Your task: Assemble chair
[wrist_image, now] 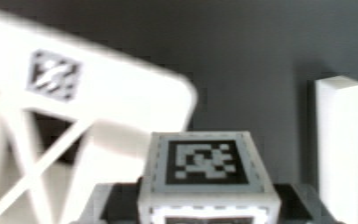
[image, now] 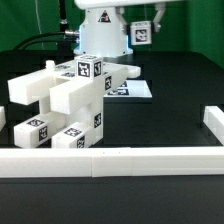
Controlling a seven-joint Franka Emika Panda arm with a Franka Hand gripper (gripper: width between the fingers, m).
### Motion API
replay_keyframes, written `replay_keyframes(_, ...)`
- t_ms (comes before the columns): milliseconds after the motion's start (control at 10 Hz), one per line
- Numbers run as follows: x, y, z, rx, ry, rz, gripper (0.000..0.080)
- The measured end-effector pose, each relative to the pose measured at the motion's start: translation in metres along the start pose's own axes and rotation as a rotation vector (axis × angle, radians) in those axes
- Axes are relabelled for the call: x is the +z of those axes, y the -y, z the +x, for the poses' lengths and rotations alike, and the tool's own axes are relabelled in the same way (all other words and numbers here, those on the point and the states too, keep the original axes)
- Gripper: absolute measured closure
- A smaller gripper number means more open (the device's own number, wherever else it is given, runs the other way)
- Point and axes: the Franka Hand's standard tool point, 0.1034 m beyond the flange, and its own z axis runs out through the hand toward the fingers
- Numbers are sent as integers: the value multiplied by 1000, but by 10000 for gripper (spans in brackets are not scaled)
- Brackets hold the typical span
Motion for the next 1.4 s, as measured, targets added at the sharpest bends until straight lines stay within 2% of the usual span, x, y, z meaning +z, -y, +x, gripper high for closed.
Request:
replay_keyframes(200,-1,-54,3,-102,-25,-17,515)
replay_keyframes(300,-3,-72,1,-93,-28,-23,515)
replay_keyframes(700,-2,-70,0,-78,-25,-24,515)
replay_keyframes(800,2,-75,2,-131,-25,-33,515)
replay_keyframes(900,9,-91,8,-185,-21,-56,515)
replay_keyframes(1000,8,-103,25,-229,-29,-78,515)
replay_keyframes(1100,2,-106,39,-259,-22,-79,515)
replay_keyframes(1400,4,-106,39,-259,-24,-84,515)
